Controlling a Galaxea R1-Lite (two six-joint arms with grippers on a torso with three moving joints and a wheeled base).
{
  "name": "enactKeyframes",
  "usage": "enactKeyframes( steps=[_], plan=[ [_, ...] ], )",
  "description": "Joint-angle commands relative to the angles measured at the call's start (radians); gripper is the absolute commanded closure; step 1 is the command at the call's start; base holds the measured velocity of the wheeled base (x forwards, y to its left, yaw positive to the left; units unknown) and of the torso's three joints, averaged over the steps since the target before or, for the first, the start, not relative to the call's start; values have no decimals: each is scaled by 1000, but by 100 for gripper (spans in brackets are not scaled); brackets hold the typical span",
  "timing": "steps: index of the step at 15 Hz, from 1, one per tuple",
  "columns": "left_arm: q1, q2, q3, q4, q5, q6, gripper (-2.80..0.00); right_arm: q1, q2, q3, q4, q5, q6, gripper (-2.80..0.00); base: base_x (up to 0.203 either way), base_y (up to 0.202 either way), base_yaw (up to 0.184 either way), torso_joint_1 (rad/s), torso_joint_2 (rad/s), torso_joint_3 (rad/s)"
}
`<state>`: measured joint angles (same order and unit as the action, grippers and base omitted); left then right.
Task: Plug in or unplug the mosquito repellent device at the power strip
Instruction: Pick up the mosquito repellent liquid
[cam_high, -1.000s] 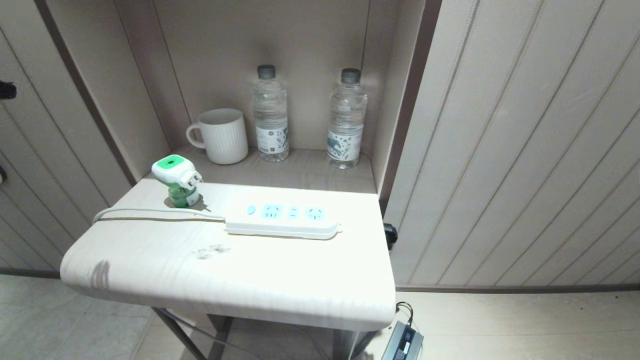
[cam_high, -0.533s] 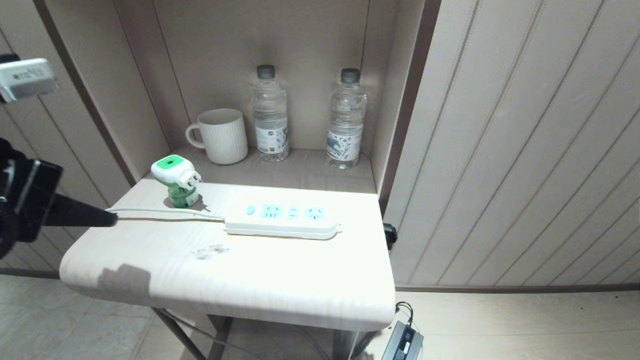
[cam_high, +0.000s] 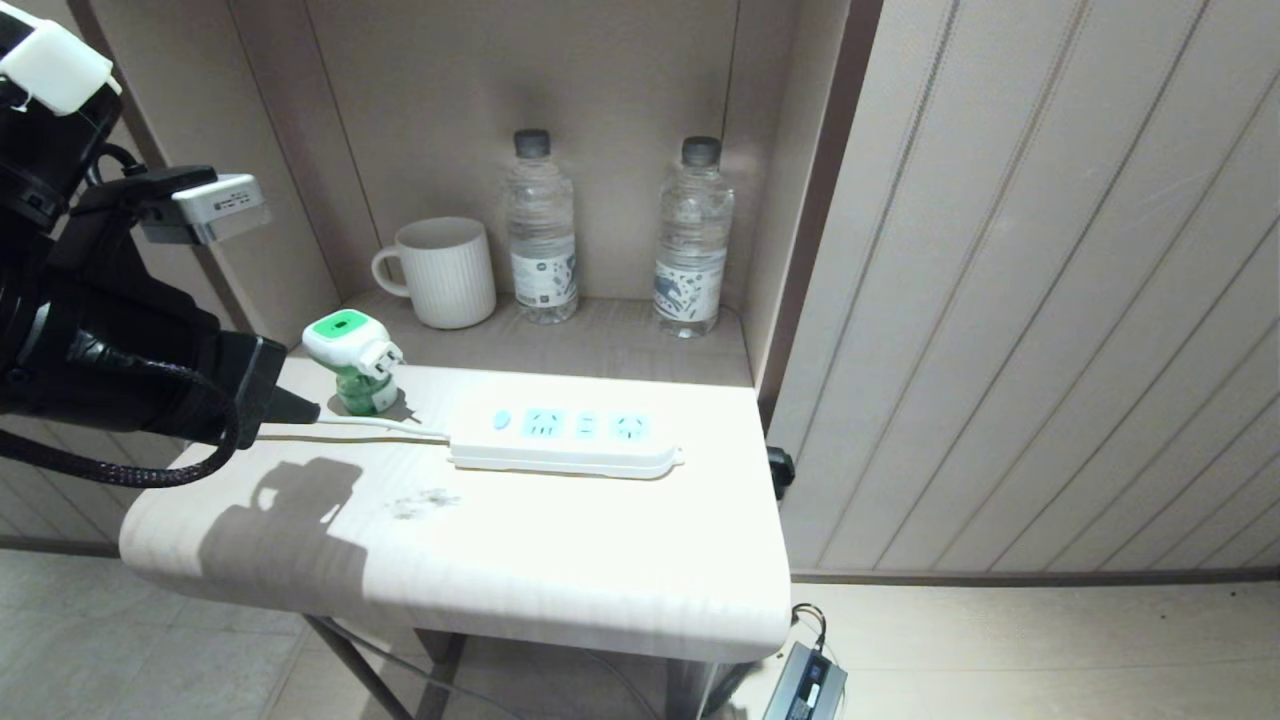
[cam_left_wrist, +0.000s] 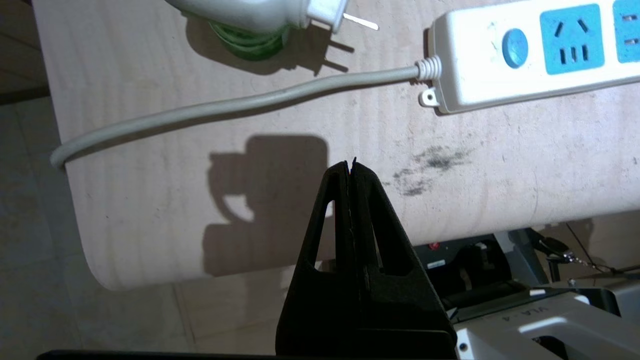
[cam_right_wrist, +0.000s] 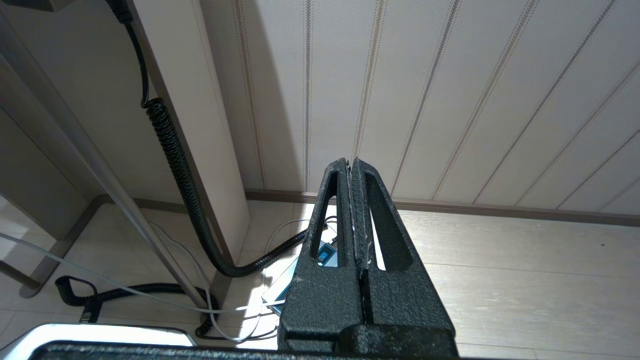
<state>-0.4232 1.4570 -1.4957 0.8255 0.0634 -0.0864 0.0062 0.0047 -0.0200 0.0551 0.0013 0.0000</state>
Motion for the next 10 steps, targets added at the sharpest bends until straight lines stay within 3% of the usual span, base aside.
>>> enactKeyframes(
  steps=[1,10],
  plan=[
    [17,47,-38,5,1,2,0,1,1,0,0,0,0,0,0,0,0,0,0,0],
    [18,116,-78,1,-1,4,0,0,1,0,0,0,0,0,0,0,0,0,0,0]
  ],
)
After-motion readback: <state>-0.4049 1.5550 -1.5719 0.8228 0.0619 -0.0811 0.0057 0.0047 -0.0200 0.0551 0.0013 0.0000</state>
